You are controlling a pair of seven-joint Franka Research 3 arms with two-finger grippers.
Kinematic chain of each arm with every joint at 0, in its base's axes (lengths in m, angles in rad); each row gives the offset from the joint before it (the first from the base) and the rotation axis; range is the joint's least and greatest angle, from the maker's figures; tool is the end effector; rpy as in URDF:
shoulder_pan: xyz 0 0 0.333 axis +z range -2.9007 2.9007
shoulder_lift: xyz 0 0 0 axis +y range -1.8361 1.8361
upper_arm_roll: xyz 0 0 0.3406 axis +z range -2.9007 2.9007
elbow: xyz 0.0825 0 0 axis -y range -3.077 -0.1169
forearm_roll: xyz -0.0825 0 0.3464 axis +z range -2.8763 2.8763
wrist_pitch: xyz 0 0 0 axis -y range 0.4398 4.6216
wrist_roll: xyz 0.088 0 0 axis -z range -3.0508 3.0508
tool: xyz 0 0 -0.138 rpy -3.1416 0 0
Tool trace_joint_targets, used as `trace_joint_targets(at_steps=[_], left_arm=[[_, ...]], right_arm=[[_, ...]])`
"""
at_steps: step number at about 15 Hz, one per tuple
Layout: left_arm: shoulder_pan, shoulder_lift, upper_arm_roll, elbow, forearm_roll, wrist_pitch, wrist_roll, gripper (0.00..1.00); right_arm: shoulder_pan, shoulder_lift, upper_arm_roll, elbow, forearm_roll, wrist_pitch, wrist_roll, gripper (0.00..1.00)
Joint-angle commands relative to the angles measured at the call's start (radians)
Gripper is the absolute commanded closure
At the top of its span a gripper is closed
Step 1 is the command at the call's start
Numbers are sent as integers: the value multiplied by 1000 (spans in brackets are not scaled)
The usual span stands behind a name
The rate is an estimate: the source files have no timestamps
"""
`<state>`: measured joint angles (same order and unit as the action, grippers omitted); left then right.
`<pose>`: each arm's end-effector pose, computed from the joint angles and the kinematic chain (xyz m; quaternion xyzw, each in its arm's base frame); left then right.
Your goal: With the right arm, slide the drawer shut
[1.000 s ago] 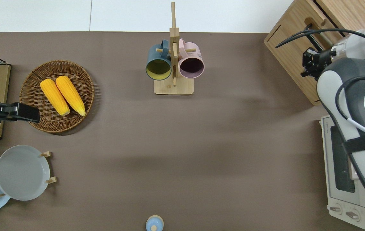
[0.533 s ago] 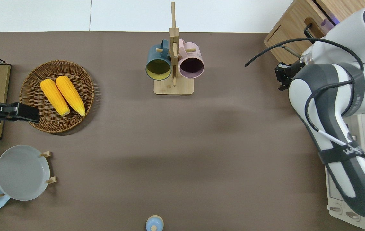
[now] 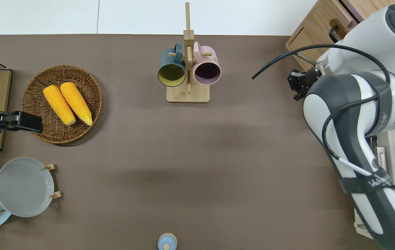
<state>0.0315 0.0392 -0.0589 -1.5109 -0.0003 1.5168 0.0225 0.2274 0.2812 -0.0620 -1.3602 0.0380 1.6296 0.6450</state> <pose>0.5236 -0.0137 0.6189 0.9995 -0.0249 -0.0166 0.0013 0.6013 0.1109 0.5564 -0.9713 0.2375 0.0093 0.0073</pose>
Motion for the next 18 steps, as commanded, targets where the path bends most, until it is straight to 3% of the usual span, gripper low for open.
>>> trace_joint_targets(at_steps=[1, 3, 11, 14, 17, 18], left_arm=[[5, 11, -7, 24, 17, -20, 10, 7], [5, 11, -7, 24, 17, -20, 10, 7], [5, 11, -7, 24, 17, -20, 10, 7], [5, 11, -7, 26, 17, -20, 10, 7], [5, 11, -7, 26, 17, -20, 10, 7], [5, 11, -7, 24, 17, -20, 10, 7]], right_arm=[[-7, -82, -15, -31, -3, -59, -192, 1000], [-19, -111, -16, -49, 0, -71, -293, 1000], [-22, -122, -27, -48, -32, -106, -531, 1000], [-22, -117, -25, -45, -47, -108, -521, 648], [-26, -113, -27, -43, -46, -108, -516, 94], [-26, -112, -27, -42, -46, -106, -515, 22]])
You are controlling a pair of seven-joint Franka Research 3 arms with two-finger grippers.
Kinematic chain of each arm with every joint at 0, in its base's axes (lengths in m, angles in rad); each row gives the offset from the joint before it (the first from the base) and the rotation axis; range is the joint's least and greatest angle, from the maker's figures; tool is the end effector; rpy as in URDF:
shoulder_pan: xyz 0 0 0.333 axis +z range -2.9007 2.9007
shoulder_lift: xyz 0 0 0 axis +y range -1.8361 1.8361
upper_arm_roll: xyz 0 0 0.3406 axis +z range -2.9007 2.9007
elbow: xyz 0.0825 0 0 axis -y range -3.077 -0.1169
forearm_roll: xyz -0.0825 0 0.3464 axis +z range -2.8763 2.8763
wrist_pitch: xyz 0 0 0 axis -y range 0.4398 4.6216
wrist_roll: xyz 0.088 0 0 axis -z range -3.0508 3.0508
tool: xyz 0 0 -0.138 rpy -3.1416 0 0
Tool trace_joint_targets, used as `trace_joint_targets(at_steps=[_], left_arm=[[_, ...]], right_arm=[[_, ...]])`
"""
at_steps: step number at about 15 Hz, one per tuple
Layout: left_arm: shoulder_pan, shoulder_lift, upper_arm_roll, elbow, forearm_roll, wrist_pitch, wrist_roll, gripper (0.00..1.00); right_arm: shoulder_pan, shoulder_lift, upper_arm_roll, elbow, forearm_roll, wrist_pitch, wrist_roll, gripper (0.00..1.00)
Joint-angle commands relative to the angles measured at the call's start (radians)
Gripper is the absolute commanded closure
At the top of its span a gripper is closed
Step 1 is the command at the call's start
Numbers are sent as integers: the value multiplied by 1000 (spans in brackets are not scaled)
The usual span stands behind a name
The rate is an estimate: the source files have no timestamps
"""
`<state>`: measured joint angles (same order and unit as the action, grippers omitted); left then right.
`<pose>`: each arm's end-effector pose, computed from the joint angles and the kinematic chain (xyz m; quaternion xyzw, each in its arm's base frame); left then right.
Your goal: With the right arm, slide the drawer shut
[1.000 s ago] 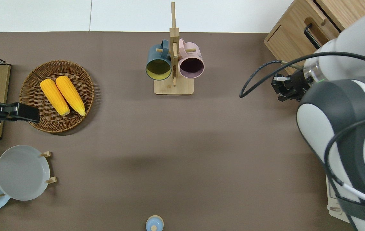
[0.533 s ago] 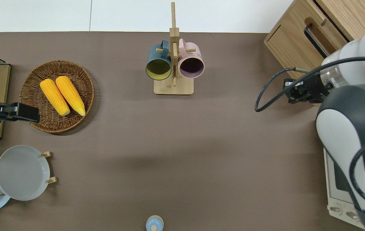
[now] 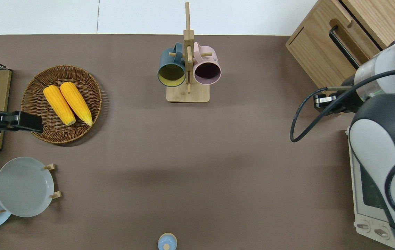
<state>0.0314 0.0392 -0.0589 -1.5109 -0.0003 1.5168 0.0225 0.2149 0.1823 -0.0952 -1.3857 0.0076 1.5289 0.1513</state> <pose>0.5236 -0.0138 0.6189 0.9995 -0.0250 -0.0166 0.0013 0.5665 0.0747 0.5955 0.9997 -0.0151 -0.0183 0.0074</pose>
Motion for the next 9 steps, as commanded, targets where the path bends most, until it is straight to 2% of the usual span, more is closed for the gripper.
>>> trace_joint_targets(at_steps=[1, 6, 9], left_arm=[[5, 11, -7, 24, 17, -20, 10, 7], [5, 11, -7, 26, 17, -20, 10, 7], [5, 11, -7, 24, 17, -20, 10, 7]], right_arm=[[-15, -14, 8, -16, -17, -7, -21, 21], [-17, -12, 8, -16, -14, -6, -21, 17], [-14, -9, 6, -3, -18, -1, -29, 17]])
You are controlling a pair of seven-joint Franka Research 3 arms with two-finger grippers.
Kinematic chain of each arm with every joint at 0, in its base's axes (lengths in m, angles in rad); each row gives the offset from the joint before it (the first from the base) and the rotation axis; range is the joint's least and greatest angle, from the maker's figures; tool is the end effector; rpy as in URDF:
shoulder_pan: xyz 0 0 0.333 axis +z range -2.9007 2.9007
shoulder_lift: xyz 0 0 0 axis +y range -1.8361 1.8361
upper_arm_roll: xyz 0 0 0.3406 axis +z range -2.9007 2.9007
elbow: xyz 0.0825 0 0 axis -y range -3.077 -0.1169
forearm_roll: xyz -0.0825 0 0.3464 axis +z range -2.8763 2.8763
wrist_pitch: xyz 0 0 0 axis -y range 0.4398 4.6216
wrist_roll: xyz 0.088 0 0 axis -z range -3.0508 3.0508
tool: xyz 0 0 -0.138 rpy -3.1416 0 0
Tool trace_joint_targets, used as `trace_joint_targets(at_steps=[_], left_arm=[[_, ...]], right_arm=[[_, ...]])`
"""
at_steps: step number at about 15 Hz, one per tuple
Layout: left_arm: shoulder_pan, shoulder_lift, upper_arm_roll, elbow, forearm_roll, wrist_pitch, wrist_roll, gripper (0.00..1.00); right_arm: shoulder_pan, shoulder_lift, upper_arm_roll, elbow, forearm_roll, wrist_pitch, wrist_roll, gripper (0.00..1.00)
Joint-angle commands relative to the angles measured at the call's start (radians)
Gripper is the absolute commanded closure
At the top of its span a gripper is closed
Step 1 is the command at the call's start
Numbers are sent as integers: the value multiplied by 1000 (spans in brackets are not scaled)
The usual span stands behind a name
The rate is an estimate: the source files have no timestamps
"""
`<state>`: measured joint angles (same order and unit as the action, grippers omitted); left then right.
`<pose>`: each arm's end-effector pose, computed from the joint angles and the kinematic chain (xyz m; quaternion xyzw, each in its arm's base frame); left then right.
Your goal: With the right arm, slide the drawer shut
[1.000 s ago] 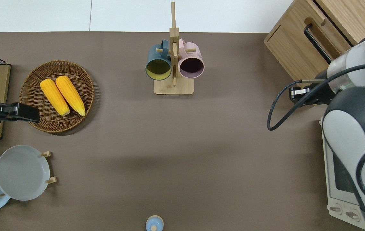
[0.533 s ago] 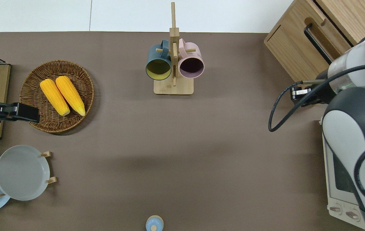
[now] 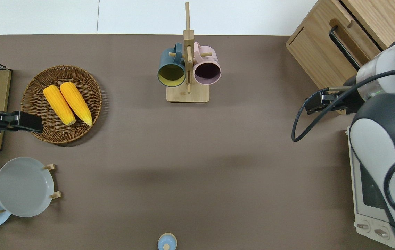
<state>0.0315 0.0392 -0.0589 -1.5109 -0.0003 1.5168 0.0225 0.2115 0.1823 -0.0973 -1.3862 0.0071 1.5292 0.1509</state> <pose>0.5236 -0.0137 0.6189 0.9995 -0.0249 -0.0166 0.0013 0.5669 0.0716 0.5954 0.9996 -0.0176 -0.0184 0.0078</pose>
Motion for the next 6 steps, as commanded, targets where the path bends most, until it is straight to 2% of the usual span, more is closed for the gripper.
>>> trace_joint_targets(at_steps=[1, 6], left_arm=[[5, 11, -7, 24, 17, -20, 10, 7], [5, 11, -7, 24, 17, -20, 10, 7]], right_arm=[[-9, -9, 8, -2, -18, -3, -31, 17], [-14, -9, 10, -2, -38, -7, -33, 17]])
